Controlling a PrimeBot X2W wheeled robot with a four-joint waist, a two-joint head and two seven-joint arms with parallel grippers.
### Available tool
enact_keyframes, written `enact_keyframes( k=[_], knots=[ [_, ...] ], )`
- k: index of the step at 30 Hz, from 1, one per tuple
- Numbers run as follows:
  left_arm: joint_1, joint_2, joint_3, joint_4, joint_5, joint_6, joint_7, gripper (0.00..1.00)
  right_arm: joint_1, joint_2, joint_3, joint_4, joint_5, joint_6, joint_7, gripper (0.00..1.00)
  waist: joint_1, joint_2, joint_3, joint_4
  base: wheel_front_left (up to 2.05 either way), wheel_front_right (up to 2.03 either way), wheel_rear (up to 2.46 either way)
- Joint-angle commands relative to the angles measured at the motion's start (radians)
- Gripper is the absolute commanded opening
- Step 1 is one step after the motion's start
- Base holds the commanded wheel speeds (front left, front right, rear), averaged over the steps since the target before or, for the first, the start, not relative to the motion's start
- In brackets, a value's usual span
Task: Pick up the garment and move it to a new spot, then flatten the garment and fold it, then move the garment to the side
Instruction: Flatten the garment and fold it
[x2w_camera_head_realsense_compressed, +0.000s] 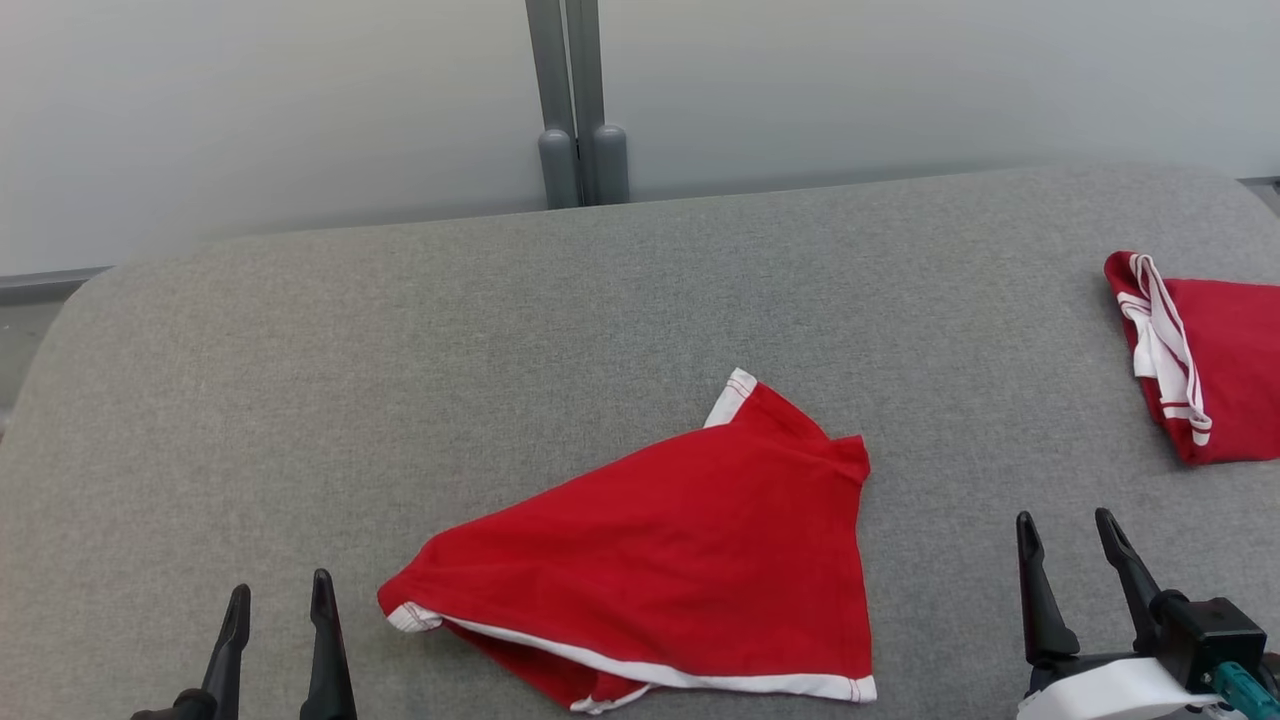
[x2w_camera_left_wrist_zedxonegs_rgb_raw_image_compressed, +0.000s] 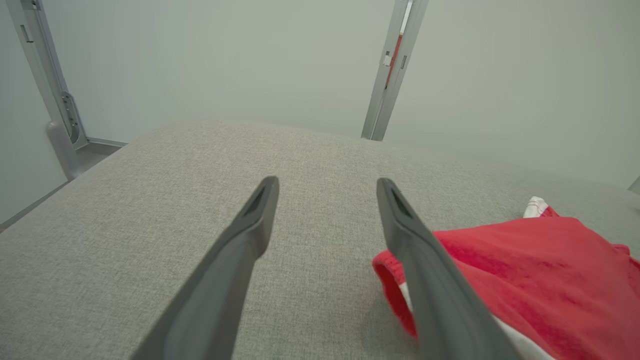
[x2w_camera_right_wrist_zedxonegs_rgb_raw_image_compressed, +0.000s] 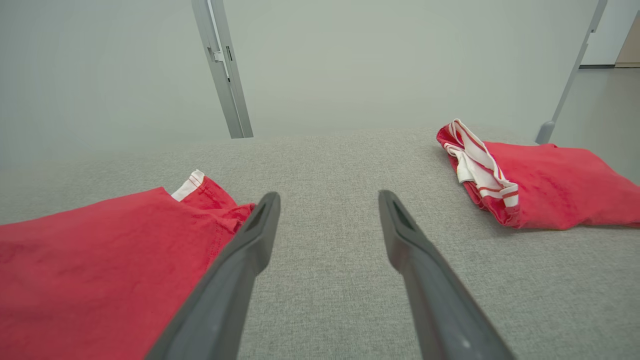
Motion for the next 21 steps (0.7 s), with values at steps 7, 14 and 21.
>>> enact_keyframes(
  k=[7,14,21],
  knots=[
    [0.006,0.000,-0.005,0.024,0.026,-0.027,-0.003,1.00,0.000,-0.003,0.005,0.000,-0.015,-0.001,-0.003,1.00,0.0000,0.0000,-0.009,0.007,0.00,0.00,0.00],
    [0.003,0.000,-0.019,0.048,0.023,-0.040,-0.003,1.00,-0.022,-0.004,0.051,-0.008,-0.017,-0.001,-0.003,1.00,0.0000,0.0000,-0.015,0.015,0.00,0.00,0.00],
    [0.036,0.004,-0.075,0.062,-0.053,-0.049,0.085,1.00,0.020,-0.068,0.228,0.089,0.057,0.000,0.114,1.00,0.0000,0.0000,-0.021,0.022,0.00,0.00,0.00]
  ],
)
